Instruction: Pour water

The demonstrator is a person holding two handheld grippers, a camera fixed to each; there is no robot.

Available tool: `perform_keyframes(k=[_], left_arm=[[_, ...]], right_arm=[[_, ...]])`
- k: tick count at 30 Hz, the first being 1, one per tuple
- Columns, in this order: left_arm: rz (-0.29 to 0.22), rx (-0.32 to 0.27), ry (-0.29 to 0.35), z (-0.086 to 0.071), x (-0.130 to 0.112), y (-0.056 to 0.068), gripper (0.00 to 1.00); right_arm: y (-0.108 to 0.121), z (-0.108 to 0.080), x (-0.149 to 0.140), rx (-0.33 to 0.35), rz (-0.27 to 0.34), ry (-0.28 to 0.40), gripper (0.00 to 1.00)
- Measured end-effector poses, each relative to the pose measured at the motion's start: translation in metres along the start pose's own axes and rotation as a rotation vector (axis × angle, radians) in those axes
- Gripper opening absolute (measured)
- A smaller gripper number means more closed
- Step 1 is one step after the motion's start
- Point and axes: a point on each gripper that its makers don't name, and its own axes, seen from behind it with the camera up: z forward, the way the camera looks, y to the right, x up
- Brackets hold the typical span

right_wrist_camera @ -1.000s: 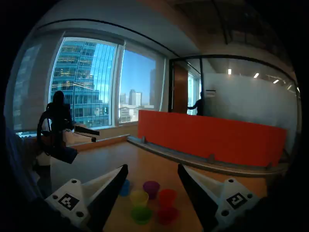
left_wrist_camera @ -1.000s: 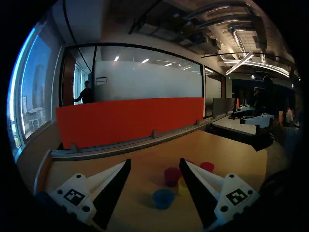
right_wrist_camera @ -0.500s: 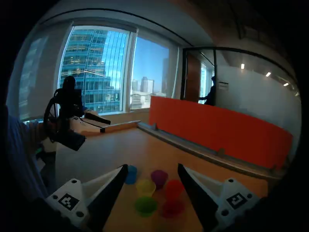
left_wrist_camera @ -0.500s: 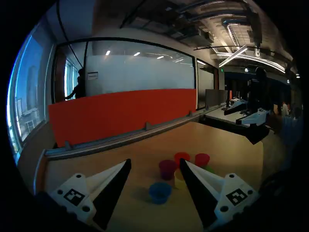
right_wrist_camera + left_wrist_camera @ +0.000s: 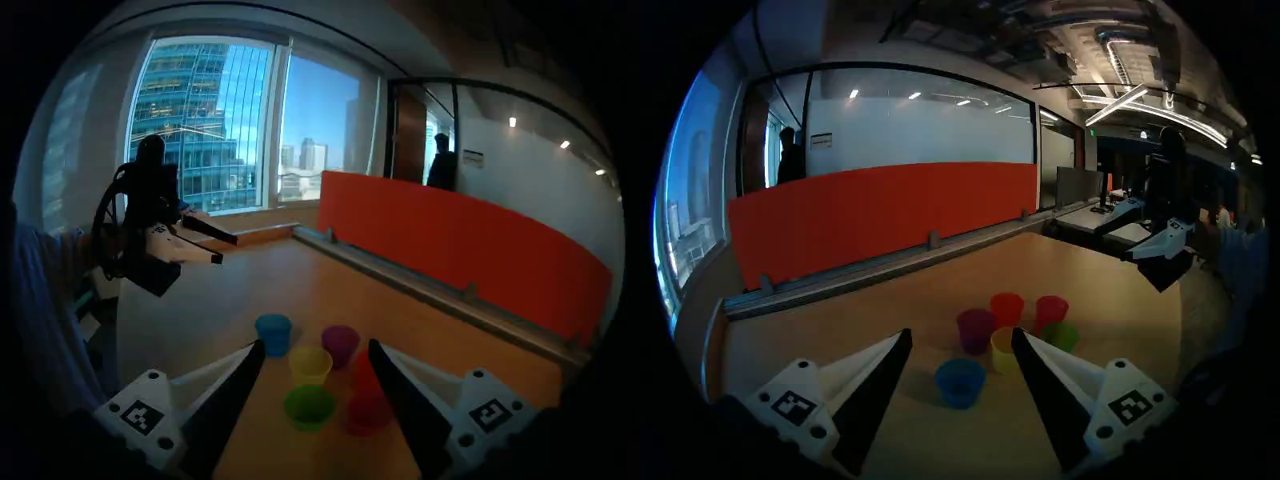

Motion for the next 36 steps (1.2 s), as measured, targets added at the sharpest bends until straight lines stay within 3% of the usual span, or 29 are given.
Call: perform_keyframes(k=[9,36], left_arm=[[-0.016,-0.012,-0.044,0.01,-0.028,0.001,0.93],[0.021,-0.034,-0.172,0.04,-0.096,0.005,0.93]], right_arm=[[-0.002,0.009,-0.03,0.009,0.004,-0.052,1.0],[-0.005,0.034,-0.11,0.016,-0.016,-0.17,1.0]])
